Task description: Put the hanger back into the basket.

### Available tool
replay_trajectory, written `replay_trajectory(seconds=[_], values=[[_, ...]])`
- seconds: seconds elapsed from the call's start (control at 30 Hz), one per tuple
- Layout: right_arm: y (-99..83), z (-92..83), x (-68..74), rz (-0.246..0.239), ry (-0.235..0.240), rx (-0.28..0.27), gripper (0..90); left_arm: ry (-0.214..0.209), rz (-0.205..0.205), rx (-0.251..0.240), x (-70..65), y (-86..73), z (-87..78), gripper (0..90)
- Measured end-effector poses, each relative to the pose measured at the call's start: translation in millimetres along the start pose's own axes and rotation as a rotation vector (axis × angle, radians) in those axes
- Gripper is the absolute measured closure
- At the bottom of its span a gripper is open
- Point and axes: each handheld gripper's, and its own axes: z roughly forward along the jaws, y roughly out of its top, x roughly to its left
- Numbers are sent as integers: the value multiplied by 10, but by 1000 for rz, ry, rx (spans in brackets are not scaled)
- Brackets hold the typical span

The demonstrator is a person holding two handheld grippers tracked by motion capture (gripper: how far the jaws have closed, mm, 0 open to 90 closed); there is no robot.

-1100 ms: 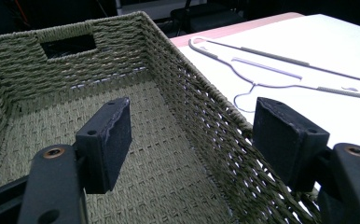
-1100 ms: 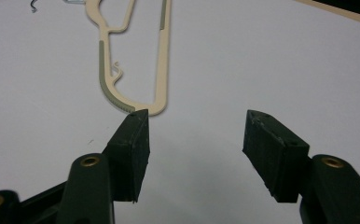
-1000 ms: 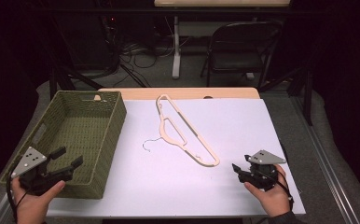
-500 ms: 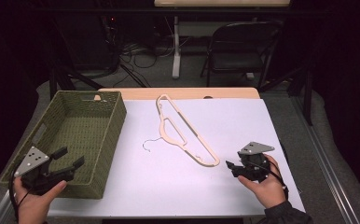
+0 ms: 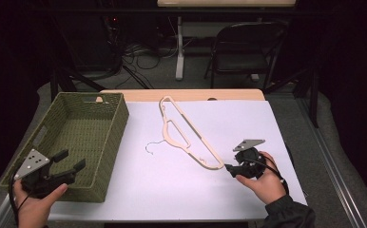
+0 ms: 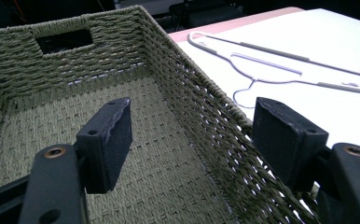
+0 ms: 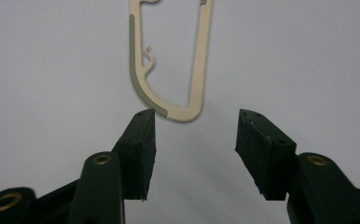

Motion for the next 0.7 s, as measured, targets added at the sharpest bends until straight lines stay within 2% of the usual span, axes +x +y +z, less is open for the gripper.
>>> replay_trajectory(seconds=[0.1,0.23,0.27,0.3,0.37,0.43,0.6,0.7], values=[[92,13,-8,-10,16,36,479,1,0,0,0,2,-1,292],[156,38,-13,-21,24,59,478,3,0,-3,3,4,-6,292],[209,40,-18,-17,33,92,476,4,-1,-2,4,6,-7,292],[224,52,-19,-20,23,87,475,4,-1,-2,5,6,-7,292],[284,65,-39,5,44,110,465,4,-1,-1,6,6,-7,292],[303,71,-49,4,45,105,464,5,-2,-1,8,5,-6,292],[469,102,-110,33,75,140,460,5,-3,-1,11,5,-5,292],[521,123,-129,36,70,149,461,4,-1,-2,9,9,-6,293]])
